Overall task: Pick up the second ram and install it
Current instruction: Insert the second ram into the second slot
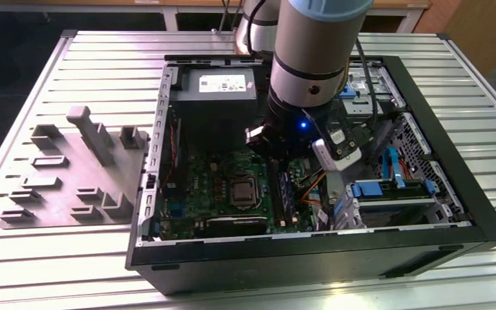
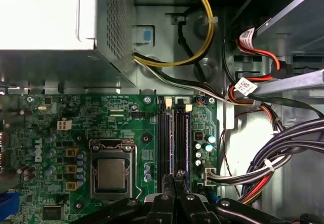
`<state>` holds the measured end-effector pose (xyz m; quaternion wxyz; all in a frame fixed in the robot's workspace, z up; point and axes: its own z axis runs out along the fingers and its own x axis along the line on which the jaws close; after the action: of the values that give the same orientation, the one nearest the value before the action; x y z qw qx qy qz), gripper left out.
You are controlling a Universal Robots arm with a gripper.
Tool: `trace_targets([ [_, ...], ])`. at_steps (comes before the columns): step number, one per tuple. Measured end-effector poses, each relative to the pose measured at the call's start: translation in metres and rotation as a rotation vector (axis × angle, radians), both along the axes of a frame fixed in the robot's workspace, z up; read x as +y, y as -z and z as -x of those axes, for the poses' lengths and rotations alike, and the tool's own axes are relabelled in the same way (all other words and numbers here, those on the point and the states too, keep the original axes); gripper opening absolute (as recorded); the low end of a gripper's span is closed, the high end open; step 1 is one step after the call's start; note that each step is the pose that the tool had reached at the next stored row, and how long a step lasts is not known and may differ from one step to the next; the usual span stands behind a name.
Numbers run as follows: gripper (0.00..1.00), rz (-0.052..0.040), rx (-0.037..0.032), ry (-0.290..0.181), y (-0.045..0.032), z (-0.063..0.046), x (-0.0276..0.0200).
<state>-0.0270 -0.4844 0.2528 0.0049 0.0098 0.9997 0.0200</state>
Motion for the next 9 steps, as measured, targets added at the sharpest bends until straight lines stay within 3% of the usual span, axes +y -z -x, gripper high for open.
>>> trace_targets([
  [9, 0.11, -0.0001, -0.0001, 0.0, 0.0081, 0.0, -0.0028],
])
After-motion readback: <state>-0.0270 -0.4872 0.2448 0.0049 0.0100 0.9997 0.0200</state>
